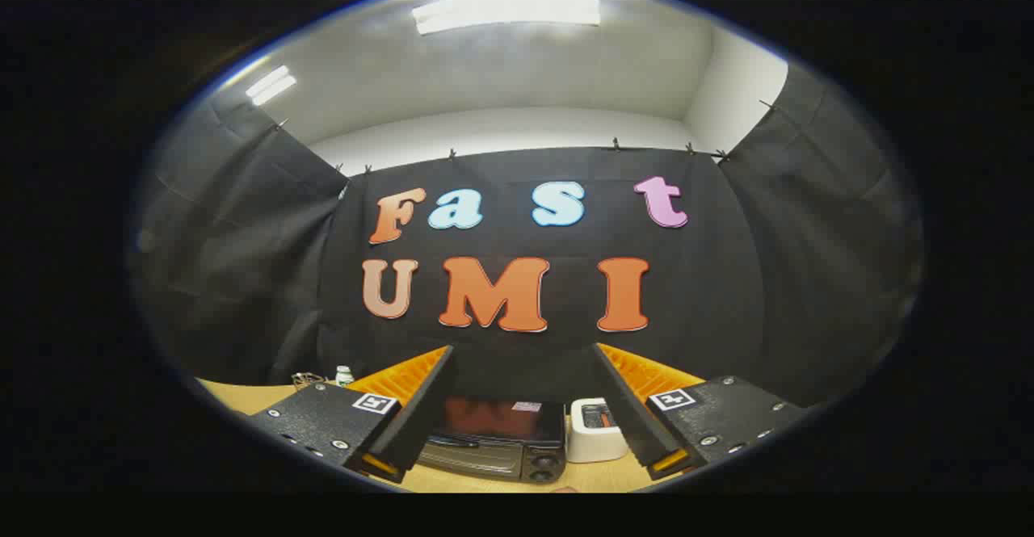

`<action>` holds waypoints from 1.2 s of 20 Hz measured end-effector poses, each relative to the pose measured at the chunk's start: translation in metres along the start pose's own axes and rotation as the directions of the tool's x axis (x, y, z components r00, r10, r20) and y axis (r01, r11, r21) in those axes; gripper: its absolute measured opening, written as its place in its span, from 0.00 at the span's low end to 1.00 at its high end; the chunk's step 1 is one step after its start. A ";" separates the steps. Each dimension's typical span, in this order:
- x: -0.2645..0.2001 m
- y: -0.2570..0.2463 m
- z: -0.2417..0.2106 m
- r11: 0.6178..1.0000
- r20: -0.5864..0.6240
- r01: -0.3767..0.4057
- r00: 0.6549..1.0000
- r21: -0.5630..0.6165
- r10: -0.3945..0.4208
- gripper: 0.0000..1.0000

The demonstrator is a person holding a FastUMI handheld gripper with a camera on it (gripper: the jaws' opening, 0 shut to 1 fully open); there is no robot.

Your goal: Open the toaster oven, put the food inside, and close the toaster oven door.

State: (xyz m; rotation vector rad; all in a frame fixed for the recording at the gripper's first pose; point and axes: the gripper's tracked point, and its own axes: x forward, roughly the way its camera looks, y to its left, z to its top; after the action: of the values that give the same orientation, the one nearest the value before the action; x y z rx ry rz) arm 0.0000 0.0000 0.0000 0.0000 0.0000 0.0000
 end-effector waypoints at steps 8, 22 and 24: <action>-0.005 0.008 0.005 1.000 0.007 -0.018 1.000 0.011 0.018 0.97; -0.006 0.023 0.007 0.998 0.003 -0.051 0.999 0.028 0.051 0.97; -0.007 0.023 0.006 0.998 -0.003 -0.052 0.999 0.027 0.053 0.97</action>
State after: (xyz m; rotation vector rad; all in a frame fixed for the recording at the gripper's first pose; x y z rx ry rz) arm -0.0068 0.0234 0.0059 0.0268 0.0035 0.0525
